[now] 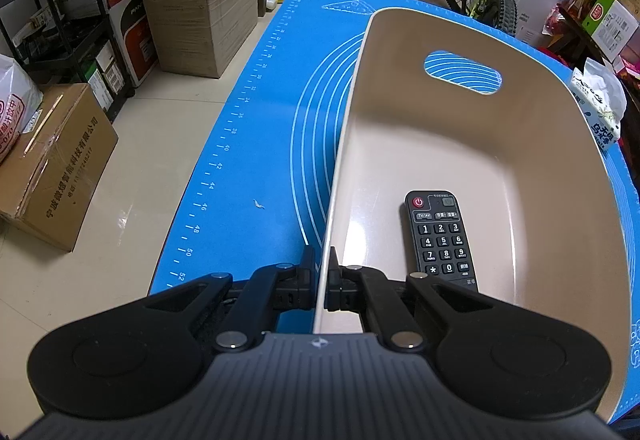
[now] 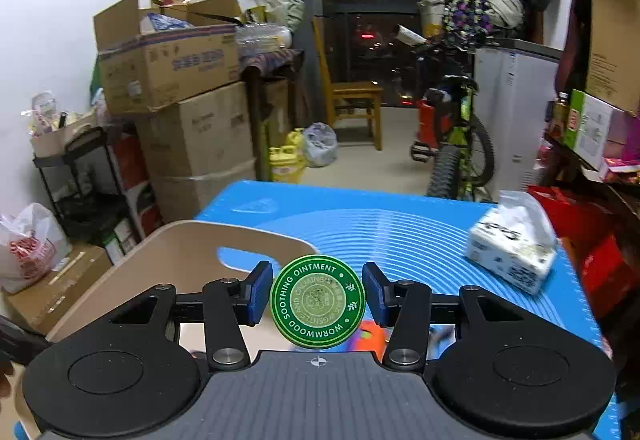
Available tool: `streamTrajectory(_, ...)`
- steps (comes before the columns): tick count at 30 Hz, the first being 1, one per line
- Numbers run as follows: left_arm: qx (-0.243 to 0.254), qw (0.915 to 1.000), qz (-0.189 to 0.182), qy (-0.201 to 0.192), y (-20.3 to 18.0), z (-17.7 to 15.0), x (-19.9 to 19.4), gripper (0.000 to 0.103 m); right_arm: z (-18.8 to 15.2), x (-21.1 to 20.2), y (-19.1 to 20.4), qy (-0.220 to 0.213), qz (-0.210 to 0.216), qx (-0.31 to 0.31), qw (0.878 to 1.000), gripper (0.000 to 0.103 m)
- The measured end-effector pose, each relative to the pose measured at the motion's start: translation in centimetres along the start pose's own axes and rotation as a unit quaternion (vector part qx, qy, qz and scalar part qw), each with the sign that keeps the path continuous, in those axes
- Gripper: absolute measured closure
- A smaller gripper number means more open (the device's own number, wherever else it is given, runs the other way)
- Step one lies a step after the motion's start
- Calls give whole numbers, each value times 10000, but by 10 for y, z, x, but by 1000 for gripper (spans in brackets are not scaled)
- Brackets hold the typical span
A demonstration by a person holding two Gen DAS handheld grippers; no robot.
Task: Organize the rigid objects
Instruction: 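Carry the tin with the right gripper into the bin beside the remote and release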
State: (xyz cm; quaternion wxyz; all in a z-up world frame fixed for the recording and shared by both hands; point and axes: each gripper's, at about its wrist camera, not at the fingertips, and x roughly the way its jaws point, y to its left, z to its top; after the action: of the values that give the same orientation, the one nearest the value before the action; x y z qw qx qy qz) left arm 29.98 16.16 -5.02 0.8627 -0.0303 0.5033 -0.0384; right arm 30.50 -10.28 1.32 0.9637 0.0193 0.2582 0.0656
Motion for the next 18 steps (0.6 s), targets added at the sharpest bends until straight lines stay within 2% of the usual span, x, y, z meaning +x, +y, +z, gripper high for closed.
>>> streamTrajectory(6,-15,10000,-20,5,0,0,0,98,3,10,25,35,286,-133,9995,48)
streamTrajectory(18,-21,10000,-24,7,-1,1,0,98,-19,48,65,1118,778,-431,9897,48)
